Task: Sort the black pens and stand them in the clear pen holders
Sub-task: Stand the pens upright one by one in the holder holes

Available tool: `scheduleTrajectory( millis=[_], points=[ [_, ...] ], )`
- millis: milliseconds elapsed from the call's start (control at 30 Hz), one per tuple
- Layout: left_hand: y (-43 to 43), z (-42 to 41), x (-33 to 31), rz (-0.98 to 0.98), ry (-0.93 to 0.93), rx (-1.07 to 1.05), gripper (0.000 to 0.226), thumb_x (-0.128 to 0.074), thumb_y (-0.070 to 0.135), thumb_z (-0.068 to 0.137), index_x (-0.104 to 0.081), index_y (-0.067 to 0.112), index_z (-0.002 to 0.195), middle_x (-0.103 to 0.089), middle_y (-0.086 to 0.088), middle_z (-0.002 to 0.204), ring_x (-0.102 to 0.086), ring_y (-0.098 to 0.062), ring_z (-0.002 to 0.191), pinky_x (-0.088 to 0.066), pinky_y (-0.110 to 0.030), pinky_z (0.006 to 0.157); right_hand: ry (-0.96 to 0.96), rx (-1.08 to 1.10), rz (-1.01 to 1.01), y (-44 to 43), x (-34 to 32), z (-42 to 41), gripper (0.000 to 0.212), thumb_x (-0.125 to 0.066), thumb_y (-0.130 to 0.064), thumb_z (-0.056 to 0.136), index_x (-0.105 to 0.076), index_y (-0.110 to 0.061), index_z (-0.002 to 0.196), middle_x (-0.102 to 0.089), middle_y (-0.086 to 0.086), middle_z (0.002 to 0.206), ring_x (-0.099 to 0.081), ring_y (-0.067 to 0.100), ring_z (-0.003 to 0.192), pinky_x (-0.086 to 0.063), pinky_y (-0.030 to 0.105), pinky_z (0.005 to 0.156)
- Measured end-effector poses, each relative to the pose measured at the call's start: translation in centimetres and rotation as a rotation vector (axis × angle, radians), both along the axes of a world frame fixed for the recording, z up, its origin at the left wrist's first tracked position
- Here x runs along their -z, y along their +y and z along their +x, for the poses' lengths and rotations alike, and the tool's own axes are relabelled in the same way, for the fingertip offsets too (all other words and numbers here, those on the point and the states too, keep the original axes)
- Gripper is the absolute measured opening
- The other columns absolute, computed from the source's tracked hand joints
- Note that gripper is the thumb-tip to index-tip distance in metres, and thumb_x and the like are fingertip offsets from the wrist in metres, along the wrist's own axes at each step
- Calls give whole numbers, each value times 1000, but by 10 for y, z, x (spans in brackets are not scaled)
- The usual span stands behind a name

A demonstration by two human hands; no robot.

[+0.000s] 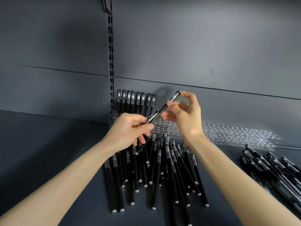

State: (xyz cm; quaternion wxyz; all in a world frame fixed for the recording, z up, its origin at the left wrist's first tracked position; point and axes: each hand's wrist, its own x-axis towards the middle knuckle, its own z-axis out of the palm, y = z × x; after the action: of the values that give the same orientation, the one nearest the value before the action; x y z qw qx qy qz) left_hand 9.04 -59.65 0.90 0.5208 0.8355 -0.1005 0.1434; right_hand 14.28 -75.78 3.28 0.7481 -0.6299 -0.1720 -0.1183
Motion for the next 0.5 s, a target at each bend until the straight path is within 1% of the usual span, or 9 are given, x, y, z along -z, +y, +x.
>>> scheduleTrajectory(
  millis=[67,133,200,233,267,333,400,467,500],
  points=[
    [13,20,-1,66,-22,-69,19,-57,31,93,-67,17,87,-67,-1,67,-55,-7,46,-42,-17,45,-59,77,-30,5,-5,15,31,-55,2,91,-43,-23,104,-59,7,81,-64,21,54,-59,35,64],
    [22,39,-3,140,-73,-145,27,-52,34,95,-61,14,80,-53,1,56,-42,-5,44,-33,-12,45,-144,198,-125,9,-7,33,31,-57,-2,91,-43,-28,102,-58,2,77,-65,22,58,-59,36,65],
    [26,55,-3,107,-80,-134,31,-48,32,97,-54,14,74,-38,4,53,-32,-6,44,-27,-18,45,-221,319,-252,12,-6,48,36,-58,-6,91,-43,-37,101,-60,-3,73,-67,26,64,-58,42,72],
    [27,62,-2,60,-65,-106,28,-45,30,99,-54,16,77,-37,4,55,-31,-8,46,-28,-22,48,-247,364,-305,14,-5,55,39,-58,-8,91,-43,-44,98,-61,-5,73,-67,29,69,-56,47,76],
    [27,67,-1,4,-51,-76,23,-43,27,100,-57,18,84,-38,2,58,-32,-11,48,-29,-28,50,-262,394,-342,15,-5,61,42,-58,-10,91,-42,-48,96,-62,-5,73,-66,32,72,-54,50,79],
    [26,74,4,-104,-53,-38,20,-41,24,100,-59,17,107,-42,-2,63,-35,-13,49,-30,-32,51,-286,413,-377,16,-3,72,40,-58,-11,91,-44,-47,97,-63,-4,75,-66,33,74,-52,52,79],
    [25,76,11,-146,-82,-38,24,-43,25,99,-56,21,120,-43,1,60,-34,-9,45,-30,-28,47,-318,400,-415,17,0,80,35,-59,-10,91,-45,-39,104,-64,-5,76,-66,32,73,-52,53,78],
    [24,78,17,-132,-119,-45,23,-43,27,99,-56,23,118,-38,5,56,-32,-9,46,-28,-27,48,-338,375,-451,18,4,85,34,-59,-9,91,-46,-35,110,-64,-7,75,-66,30,72,-52,53,79],
    [24,79,19,-130,-127,-45,19,-43,28,99,-59,24,110,-36,4,56,-32,-10,47,-28,-29,49,-343,361,-462,18,6,87,35,-59,-9,91,-46,-34,111,-64,-8,74,-66,29,72,-52,52,79]
  ],
)
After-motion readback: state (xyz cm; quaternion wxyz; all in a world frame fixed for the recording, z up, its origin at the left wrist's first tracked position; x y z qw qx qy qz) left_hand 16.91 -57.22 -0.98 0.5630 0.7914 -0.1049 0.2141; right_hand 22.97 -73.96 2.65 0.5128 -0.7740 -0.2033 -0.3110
